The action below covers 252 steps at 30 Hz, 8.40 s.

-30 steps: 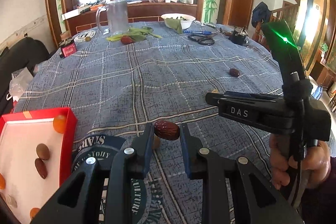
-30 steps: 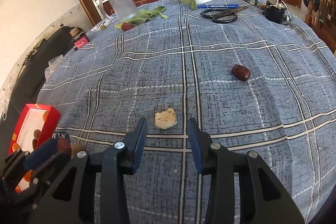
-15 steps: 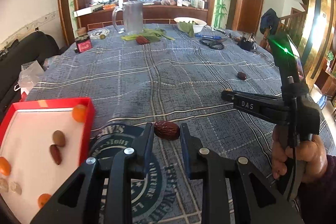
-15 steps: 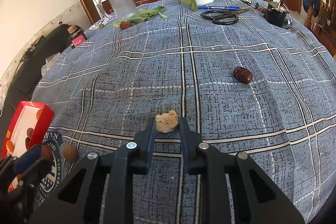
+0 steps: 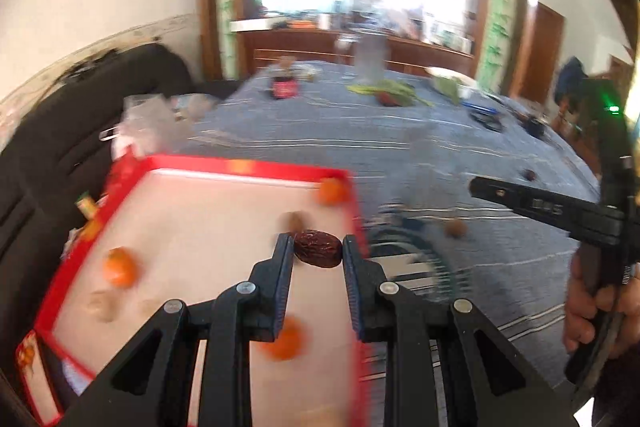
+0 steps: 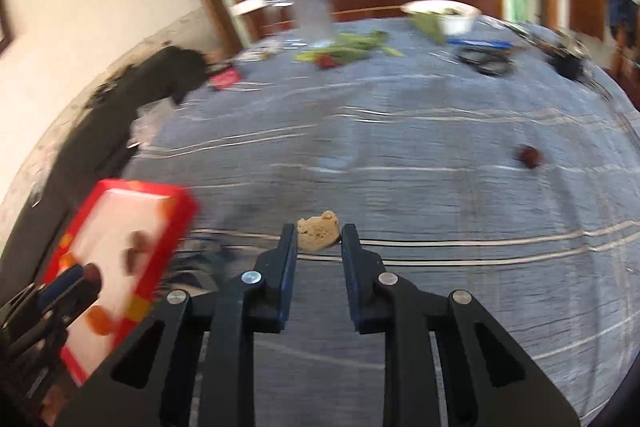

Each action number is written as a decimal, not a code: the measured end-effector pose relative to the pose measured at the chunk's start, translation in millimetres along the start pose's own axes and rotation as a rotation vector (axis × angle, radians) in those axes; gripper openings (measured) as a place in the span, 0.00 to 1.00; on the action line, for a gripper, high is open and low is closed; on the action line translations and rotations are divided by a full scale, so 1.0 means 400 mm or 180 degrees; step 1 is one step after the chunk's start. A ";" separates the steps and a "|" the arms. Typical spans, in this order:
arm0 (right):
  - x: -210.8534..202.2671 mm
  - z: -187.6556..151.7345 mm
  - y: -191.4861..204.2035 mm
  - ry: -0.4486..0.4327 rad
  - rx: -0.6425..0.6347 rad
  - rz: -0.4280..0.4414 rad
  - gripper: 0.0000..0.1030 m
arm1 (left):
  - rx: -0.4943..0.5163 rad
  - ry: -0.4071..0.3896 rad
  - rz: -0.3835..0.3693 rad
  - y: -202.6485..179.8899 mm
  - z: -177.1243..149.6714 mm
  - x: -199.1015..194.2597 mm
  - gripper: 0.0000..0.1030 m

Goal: Organize fruits
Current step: 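Carry the date and cube into the red tray and open both tools, then move back over the cloth and grasp a brown round fruit with the left tool, then hold the brown fruit with the left tool while the right tool grasps a red date, then carry the brown fruit and date into the red tray and open both tools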

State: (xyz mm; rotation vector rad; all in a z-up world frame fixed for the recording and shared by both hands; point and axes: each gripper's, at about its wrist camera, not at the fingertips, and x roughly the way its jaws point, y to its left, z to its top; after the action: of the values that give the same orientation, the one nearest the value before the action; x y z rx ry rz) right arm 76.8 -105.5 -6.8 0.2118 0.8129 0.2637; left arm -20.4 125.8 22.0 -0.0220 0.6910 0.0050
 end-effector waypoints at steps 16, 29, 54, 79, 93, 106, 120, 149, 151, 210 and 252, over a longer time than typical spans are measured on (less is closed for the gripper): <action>0.121 -0.048 0.448 0.0400 -0.0750 0.0795 0.24 | -0.0273 0.0201 0.0550 0.201 -0.081 0.025 0.24; 0.221 -0.110 0.527 0.0835 -0.0911 0.0776 0.24 | -0.0278 0.0230 0.0876 0.241 -0.097 0.044 0.24; 0.121 -0.092 0.438 0.0519 -0.0715 0.0858 0.25 | -0.0331 -0.0006 0.1237 0.197 -0.068 -0.043 0.78; -0.136 -0.134 -0.136 -0.0114 0.0351 -0.0021 0.47 | 0.0326 0.0437 0.0619 -0.102 -0.103 -0.013 0.94; -0.209 -0.150 -0.383 -0.0300 0.0993 -0.0172 0.51 | 0.0716 0.0544 0.0449 -0.272 -0.097 0.035 0.94; -0.203 -0.162 -0.407 -0.0320 0.1112 0.0104 0.54 | 0.0688 0.0611 0.0149 -0.327 -0.001 0.166 0.94; -0.191 -0.160 -0.413 -0.0252 0.1124 0.0251 0.56 | 0.0610 0.0716 -0.0052 -0.376 0.020 0.268 0.84; -0.126 0.066 -0.454 -0.0233 0.0681 -0.0331 0.56 | 0.0434 0.0696 -0.0495 -0.360 0.018 0.300 0.27; -0.084 0.100 -0.453 -0.0202 0.0570 -0.0370 0.56 | 0.0432 0.0699 -0.0532 -0.358 0.017 0.301 0.29; -0.032 -0.059 -0.317 0.0398 -0.0476 -0.0111 0.21 | 0.0725 0.0786 -0.0398 -0.346 -0.011 0.263 0.60; -0.097 -0.063 -0.273 0.0119 -0.0271 0.0168 0.19 | 0.0659 0.0277 -0.0158 -0.335 0.039 0.115 0.21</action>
State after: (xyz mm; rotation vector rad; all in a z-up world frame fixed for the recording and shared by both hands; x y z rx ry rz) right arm 49.4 -218.8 -28.2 0.1488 0.8322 0.3520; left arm 26.8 -7.9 7.2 0.1601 0.7751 -0.1158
